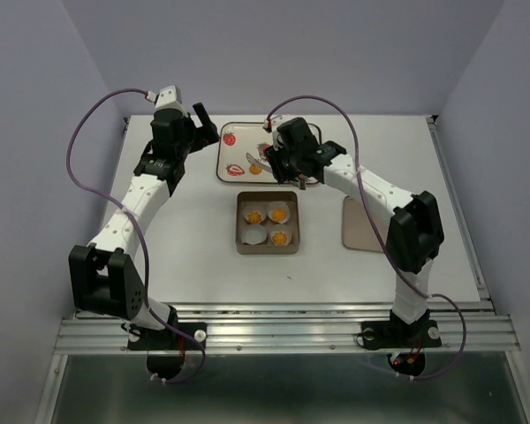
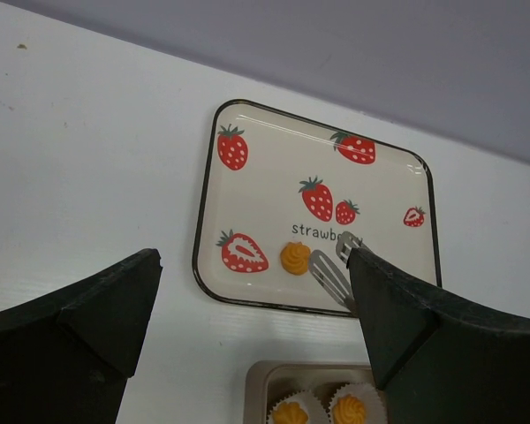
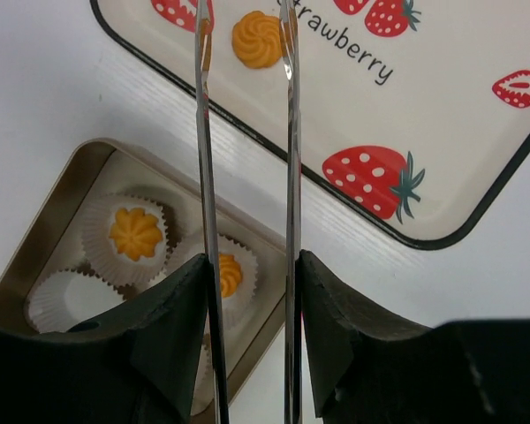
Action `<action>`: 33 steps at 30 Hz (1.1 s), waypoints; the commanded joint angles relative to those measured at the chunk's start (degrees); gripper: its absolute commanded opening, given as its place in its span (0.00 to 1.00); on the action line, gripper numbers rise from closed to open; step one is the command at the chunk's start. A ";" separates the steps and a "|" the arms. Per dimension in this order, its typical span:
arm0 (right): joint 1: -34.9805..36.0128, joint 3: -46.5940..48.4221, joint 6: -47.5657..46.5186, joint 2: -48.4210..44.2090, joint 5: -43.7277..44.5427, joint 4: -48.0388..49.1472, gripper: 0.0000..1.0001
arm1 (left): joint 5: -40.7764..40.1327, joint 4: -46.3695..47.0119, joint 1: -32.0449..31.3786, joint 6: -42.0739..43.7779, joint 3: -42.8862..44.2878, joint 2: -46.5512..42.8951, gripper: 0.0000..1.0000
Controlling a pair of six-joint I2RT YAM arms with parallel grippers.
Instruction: Pack the cookies
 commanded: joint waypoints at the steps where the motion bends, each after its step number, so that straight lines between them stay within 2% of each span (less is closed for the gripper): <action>1: -0.41 5.89 -2.51 3.19 -0.70 2.35 0.49 | -1.35 1.97 -0.12 1.06 -1.18 -3.34 0.99; 12: -1.46 11.51 -3.57 10.40 0.35 -0.99 0.54 | -1.44 1.79 -0.12 0.89 -1.45 -2.91 0.99; 33: -1.46 16.52 -4.27 15.06 -1.14 -6.53 0.59 | -2.49 1.62 -0.03 0.71 -0.92 -1.59 0.99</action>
